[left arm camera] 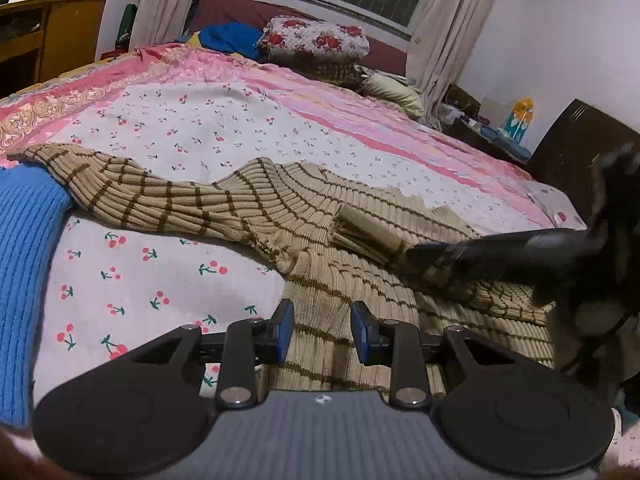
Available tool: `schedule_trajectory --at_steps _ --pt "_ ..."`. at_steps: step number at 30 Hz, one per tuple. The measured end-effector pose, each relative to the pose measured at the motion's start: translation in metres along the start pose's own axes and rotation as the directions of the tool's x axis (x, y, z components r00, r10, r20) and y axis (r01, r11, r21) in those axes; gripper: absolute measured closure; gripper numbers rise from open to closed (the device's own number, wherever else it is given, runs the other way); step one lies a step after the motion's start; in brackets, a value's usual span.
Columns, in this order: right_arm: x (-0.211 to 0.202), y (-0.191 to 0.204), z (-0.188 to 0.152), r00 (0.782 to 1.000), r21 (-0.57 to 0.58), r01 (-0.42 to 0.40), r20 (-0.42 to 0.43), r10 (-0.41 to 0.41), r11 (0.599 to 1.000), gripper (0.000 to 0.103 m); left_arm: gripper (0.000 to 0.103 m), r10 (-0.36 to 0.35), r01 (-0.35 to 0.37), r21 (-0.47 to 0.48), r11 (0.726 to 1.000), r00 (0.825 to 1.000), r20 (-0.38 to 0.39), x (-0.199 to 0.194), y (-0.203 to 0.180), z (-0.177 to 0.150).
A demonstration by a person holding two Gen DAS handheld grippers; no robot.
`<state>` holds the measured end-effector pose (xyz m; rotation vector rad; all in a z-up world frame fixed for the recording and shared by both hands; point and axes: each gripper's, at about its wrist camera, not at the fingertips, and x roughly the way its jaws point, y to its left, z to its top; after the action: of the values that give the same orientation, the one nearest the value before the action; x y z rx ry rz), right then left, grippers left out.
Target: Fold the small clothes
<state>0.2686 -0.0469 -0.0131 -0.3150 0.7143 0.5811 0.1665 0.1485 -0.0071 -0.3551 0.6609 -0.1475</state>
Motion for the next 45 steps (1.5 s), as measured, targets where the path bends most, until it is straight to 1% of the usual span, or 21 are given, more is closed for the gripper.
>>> schedule_trajectory --at_steps 2,6,10,12,13,16,17,19,20,21,23,25,28,30,33,35,36,37,38,39,45 --pt "-0.016 -0.013 0.009 0.999 0.106 -0.026 0.040 0.022 0.994 0.100 0.066 -0.008 0.008 -0.006 1.000 1.000 0.002 -0.001 0.002 0.000" --pt "-0.041 -0.032 0.026 0.991 0.245 -0.043 0.131 0.011 0.969 0.101 0.066 -0.014 0.014 -0.014 1.000 1.000 0.013 -0.006 0.005 0.001" --pt "-0.058 -0.046 0.036 0.967 0.385 -0.018 0.240 -0.081 0.923 0.101 0.066 -0.021 0.022 -0.023 0.999 0.999 0.030 -0.011 0.008 0.004" --pt "-0.059 -0.047 0.033 0.960 0.422 -0.024 0.262 -0.097 0.906 0.101 0.066 -0.023 0.023 -0.025 0.999 0.999 0.031 -0.011 0.009 0.005" --pt "-0.055 -0.043 0.031 0.964 0.400 -0.023 0.252 -0.086 0.916 0.100 0.066 -0.022 0.022 -0.025 0.999 0.999 0.030 -0.011 0.009 0.004" --pt "-0.027 -0.014 0.016 0.989 0.306 -0.044 0.149 -0.002 0.951 0.100 0.066 -0.021 0.021 -0.025 0.999 1.000 0.023 -0.010 0.008 0.003" --pt "-0.017 -0.003 0.009 0.993 0.270 -0.049 0.116 0.018 0.962 0.100 0.066 -0.019 0.020 -0.022 1.000 1.000 0.022 -0.010 0.008 0.003" --pt "0.002 0.015 -0.005 0.997 0.210 -0.044 0.064 0.031 0.977 0.093 0.066 -0.018 0.018 -0.014 1.000 1.000 0.025 -0.011 0.005 0.003" --pt "0.008 0.020 -0.011 0.998 0.191 -0.047 0.046 0.039 0.981 0.093 0.066 -0.018 0.018 -0.009 1.000 0.999 0.028 -0.012 0.004 0.003" --pt "0.010 0.021 -0.015 0.998 0.199 -0.049 0.044 0.041 0.979 0.092 0.066 -0.017 0.017 -0.003 1.000 0.999 0.030 -0.012 0.002 0.004" --pt "-0.001 0.015 -0.017 0.995 0.254 -0.075 0.083 0.055 0.964 0.090 0.066 -0.013 0.012 0.013 1.000 1.000 0.029 -0.011 -0.002 0.006" --pt "-0.022 0.001 -0.019 0.990 0.301 -0.091 0.126 0.055 0.949 0.081 0.066 -0.021 0.021 0.033 0.999 0.999 0.025 -0.006 -0.010 0.009" --pt "-0.054 -0.024 -0.032 0.984 0.342 -0.071 0.180 0.009 0.937 0.080 0.065 -0.048 0.046 0.111 0.993 0.999 0.015 0.009 -0.031 0.016" --pt "-0.065 -0.048 -0.042 0.982 0.383 -0.004 0.174 -0.068 0.924 0.080 0.065 -0.061 0.059 0.144 0.988 0.998 0.012 0.026 -0.043 0.021" --pt "-0.074 -0.088 -0.064 0.972 0.471 0.117 0.127 -0.198 0.874 0.078 0.065 -0.058 0.059 0.148 0.987 0.998 -0.015 0.055 -0.054 0.028" --pt "-0.075 -0.110 -0.078 0.958 0.507 0.193 0.088 -0.273 0.840 0.078 0.065 -0.018 0.023 0.155 0.988 0.999 -0.032 0.073 -0.058 0.030" --pt "-0.073 -0.121 -0.086 0.948 0.529 0.244 0.047 -0.316 0.813 0.078 0.065 0.008 0.002 0.167 0.986 0.998 -0.057 0.082 -0.059 0.030" --pt "-0.070 -0.129 -0.092 0.944 0.552 0.267 0.013 -0.329 0.790 0.079 0.065 0.039 -0.026 0.177 0.984 0.996 -0.076 0.090 -0.060 0.029" --pt "-0.068 -0.137 -0.100 0.947 0.578 0.260 0.002 -0.320 0.774 0.082 0.065 0.045 -0.031 0.185 0.982 0.996 -0.072 0.092 -0.060 0.027" --pt "-0.070 -0.143 -0.108 0.952 0.601 0.233 0.020 -0.306 0.765 0.085 0.065 0.049 -0.036 0.202 0.979 0.997 -0.061 0.092 -0.062 0.026" --pt "-0.073 -0.136 -0.105 0.946 0.580 0.236 0.045 -0.320 0.780 0.084 0.066 0.151 -0.140 0.246 0.959 0.988 -0.025 0.095 -0.070 0.029"
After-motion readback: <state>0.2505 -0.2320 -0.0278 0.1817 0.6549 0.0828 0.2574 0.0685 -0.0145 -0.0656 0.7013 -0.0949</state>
